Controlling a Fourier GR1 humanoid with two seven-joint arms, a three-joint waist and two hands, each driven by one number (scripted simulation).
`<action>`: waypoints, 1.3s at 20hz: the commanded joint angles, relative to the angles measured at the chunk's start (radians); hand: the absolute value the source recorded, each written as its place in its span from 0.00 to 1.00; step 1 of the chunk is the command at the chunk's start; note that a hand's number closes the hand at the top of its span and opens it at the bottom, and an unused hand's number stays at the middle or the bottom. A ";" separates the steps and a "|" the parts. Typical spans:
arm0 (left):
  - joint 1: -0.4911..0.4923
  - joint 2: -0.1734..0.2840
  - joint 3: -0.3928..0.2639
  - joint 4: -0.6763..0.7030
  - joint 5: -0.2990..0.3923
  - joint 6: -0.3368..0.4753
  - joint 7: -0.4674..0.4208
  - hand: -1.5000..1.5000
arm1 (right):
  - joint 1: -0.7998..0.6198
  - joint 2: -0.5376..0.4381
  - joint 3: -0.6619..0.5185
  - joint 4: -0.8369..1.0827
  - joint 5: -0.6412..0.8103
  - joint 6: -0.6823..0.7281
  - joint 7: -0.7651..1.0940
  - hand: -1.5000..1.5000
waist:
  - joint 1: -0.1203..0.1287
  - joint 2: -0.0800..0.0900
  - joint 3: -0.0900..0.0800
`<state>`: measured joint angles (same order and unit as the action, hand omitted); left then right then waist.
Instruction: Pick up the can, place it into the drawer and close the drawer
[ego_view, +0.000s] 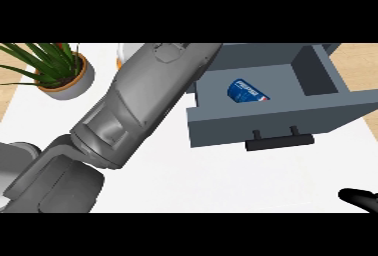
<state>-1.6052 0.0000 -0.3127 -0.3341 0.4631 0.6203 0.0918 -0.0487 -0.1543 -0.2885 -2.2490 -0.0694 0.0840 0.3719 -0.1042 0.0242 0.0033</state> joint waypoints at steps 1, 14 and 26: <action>0.013 0.000 0.001 0.023 0.027 0.007 -0.063 0.00 | -0.019 -0.031 0.028 -0.002 0.062 0.015 -0.012 0.00 | -0.004 0.008 0.000; -0.030 0.000 0.040 0.025 0.144 0.037 -0.079 0.00 | -0.143 -0.159 0.171 0.170 0.401 0.045 -0.183 0.00 | 0.021 0.011 -0.001; -0.071 0.006 0.025 0.074 0.117 0.027 -0.071 0.00 | -0.311 -0.149 0.370 0.552 0.779 -0.082 -0.288 0.00 | 0.091 -0.007 -0.002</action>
<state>-1.6485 0.0013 -0.2933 -0.2878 0.5936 0.6466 -0.0004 -0.3106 -0.3092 0.0455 -1.8214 0.6251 0.0368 0.1132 -0.0294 0.0217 0.0016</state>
